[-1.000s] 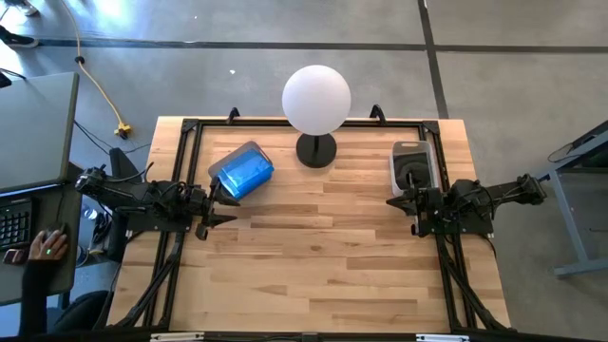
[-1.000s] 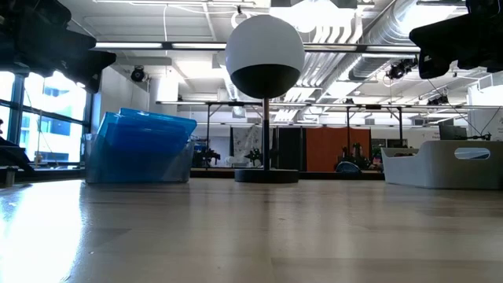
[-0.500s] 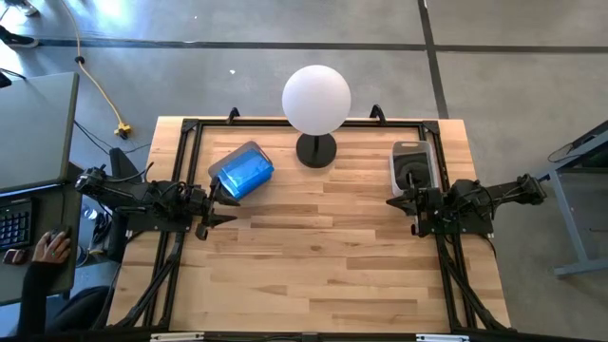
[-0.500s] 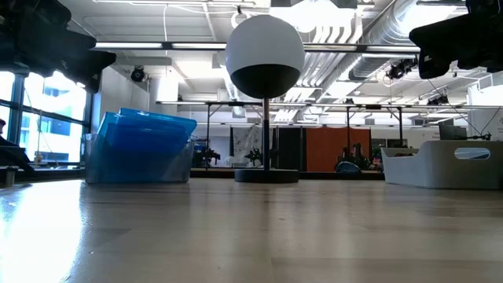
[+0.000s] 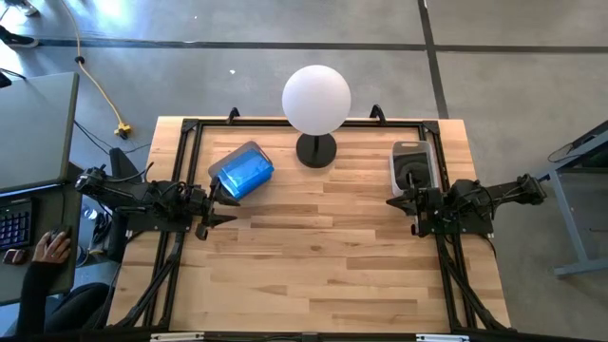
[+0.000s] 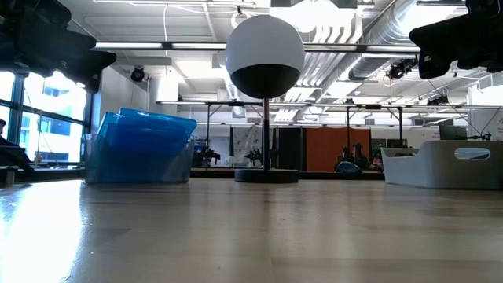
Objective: Pick & place jewel cases by type
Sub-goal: Return to Home Position
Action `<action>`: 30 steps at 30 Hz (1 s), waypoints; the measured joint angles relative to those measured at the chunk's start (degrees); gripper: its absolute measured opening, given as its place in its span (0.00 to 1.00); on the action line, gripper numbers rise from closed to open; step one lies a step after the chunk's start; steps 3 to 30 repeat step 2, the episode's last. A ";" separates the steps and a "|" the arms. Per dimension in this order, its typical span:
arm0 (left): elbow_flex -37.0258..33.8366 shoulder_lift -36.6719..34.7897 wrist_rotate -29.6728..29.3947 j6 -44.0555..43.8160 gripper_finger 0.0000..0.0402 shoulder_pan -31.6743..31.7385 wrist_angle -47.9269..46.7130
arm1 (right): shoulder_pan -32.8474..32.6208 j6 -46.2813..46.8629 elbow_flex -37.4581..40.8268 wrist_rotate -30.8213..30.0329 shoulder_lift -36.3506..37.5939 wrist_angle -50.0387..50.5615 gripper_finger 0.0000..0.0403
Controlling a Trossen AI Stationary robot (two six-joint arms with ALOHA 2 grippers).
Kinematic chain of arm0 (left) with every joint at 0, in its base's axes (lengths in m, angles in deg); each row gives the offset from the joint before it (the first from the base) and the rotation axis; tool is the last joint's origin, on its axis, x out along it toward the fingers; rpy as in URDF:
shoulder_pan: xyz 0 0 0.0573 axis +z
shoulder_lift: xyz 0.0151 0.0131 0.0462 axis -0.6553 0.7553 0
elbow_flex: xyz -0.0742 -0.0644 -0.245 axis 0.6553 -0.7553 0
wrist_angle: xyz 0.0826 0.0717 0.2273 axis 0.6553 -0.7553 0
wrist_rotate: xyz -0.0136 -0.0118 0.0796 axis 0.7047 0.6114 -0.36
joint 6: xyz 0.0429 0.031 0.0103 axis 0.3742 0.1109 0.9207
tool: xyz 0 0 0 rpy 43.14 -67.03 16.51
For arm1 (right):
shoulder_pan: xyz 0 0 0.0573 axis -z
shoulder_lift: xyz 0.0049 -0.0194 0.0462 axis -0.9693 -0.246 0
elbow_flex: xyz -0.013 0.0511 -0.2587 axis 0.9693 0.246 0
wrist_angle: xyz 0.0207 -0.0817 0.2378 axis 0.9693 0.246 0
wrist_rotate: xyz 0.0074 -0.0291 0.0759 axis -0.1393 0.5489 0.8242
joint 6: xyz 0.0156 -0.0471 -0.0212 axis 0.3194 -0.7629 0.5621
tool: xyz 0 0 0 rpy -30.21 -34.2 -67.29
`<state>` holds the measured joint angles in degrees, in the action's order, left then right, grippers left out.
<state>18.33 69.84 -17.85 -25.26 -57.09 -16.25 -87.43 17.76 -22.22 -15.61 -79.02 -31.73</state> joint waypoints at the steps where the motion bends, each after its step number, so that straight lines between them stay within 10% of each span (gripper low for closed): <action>1: 0.00 -0.02 0.00 0.00 0.45 0.01 0.02 | 0.01 0.00 0.00 0.01 0.01 0.00 0.01; 30: 0.00 0.00 0.00 0.00 0.45 0.02 0.00 | -0.01 -0.08 0.00 0.01 0.02 0.00 0.00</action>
